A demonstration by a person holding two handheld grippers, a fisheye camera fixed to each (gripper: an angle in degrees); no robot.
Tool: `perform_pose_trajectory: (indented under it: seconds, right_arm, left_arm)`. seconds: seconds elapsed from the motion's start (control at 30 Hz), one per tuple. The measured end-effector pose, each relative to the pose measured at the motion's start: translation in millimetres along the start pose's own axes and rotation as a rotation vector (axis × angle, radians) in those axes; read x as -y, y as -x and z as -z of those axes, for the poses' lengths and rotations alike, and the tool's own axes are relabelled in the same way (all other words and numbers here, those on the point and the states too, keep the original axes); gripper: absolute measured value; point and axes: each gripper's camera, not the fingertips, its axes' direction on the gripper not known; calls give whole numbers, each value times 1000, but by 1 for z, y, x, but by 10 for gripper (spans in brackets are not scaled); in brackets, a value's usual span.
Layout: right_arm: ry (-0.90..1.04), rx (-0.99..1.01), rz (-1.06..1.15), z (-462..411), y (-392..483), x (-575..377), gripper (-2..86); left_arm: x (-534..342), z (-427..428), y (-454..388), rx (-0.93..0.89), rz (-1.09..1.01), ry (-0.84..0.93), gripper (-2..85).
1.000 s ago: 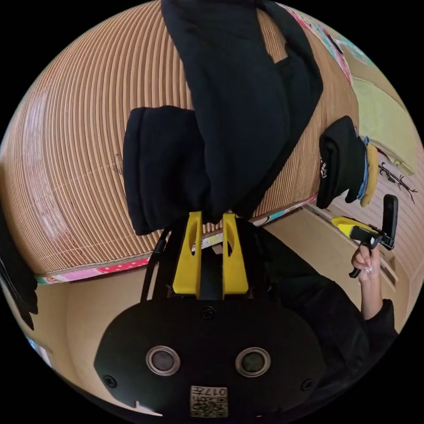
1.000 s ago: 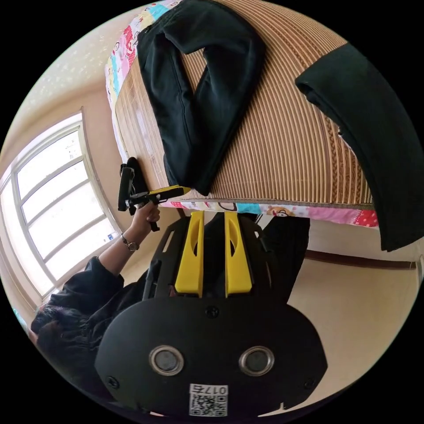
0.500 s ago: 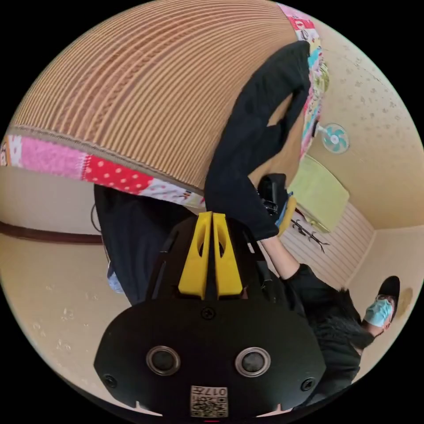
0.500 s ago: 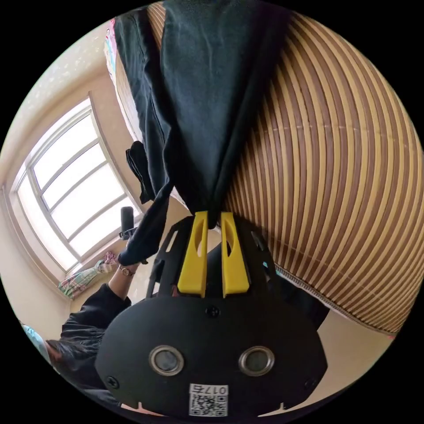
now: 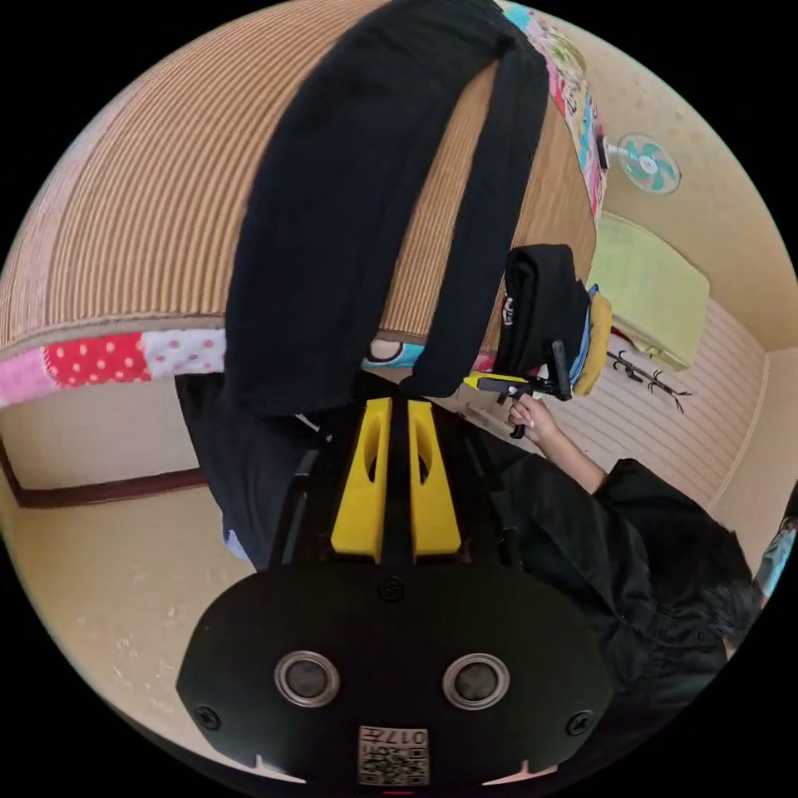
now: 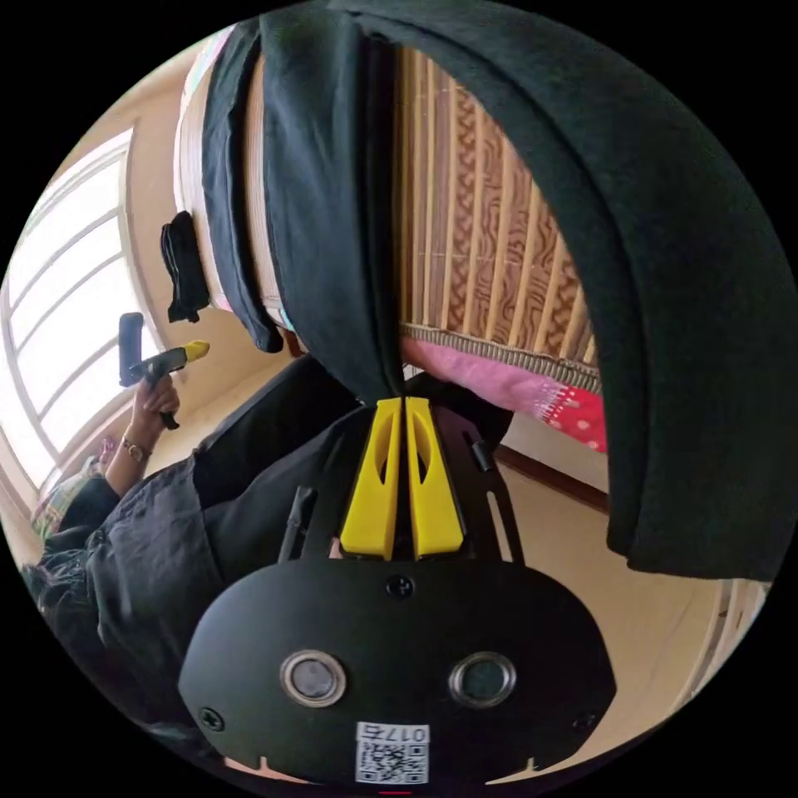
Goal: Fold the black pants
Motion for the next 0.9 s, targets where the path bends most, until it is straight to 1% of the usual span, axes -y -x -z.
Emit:
perform_pose_trajectory:
  seconds: [0.07, 0.13, 0.17, 0.23, 0.27, 0.33, 0.37, 0.4, 0.43, 0.47, 0.5, 0.57, 0.6, 0.63, 0.67, 0.73, 0.77, 0.8, 0.83, 0.87, 0.9]
  right_arm:
    - [-10, 15, 115, 13, 15, -13, 8]
    - [-33, 103, 297, 31, 51, -32, 9]
    - [-47, 136, 328, 36, 59, -36, 10]
    - [-98, 271, 430, 50, 85, -47, 10]
    - [-106, 297, 450, 52, 89, -48, 10]
    - [-117, 382, 517, 53, 104, -47, 11]
    - [-119, 402, 528, 52, 106, -47, 12]
    - [-121, 440, 530, 50, 107, -44, 14]
    - [-111, 449, 498, 47, 103, -40, 17]
    - [-99, 440, 477, 46, 100, -38, 19]
    - [-48, 416, 447, 44, 94, -32, 24]
    - [42, 284, 400, 47, 88, -23, 35]
    - [68, 142, 391, 57, 88, -19, 57]
    - [40, 54, 386, 75, 91, -13, 91]
    - [19, 37, 384, 85, 92, -8, 100]
    - [-92, 72, 386, 135, 103, 27, 127]
    - [-129, 86, 388, 148, 106, 38, 131]
    - [-212, 104, 370, 171, 111, 66, 136]
    - [-287, 108, 328, 189, 112, 99, 141]
    - [-321, 104, 301, 197, 111, 118, 144]
    - [-380, 92, 233, 206, 107, 159, 149]
  left_arm:
    - [14, -8, -37, 6, -65, -20, 73]
    - [32, -17, -91, -17, -138, -25, 129]
    - [36, -19, -105, -15, -155, -24, 145]
    - [50, -33, -156, 57, -228, -11, 175]
    - [54, -39, -167, 98, -241, 1, 177]
    - [70, -71, -197, 342, -259, 98, 172]
    - [73, -81, -200, 412, -256, 132, 158]
    - [77, -97, -204, 554, -250, 178, 128]
    - [77, -106, -206, 654, -264, 182, 69]
    - [75, -108, -207, 670, -284, 174, 40]
    - [70, -106, -206, 664, -311, 144, 34]
    - [64, -95, -196, 609, -282, 97, 27]
    - [60, -86, -184, 518, -237, 69, 25]
    - [55, -77, -170, 411, -189, 31, 24]
    - [52, -73, -163, 359, -168, 13, 23]
    - [43, -61, -142, 228, -118, -52, 21]
    - [41, -59, -138, 213, -112, -64, 21]
    - [38, -56, -133, 194, -108, -79, 20]
    - [37, -53, -130, 175, -116, -84, 20]
    - [36, -52, -129, 162, -121, -86, 20]
    - [35, -49, -126, 129, -130, -92, 20]
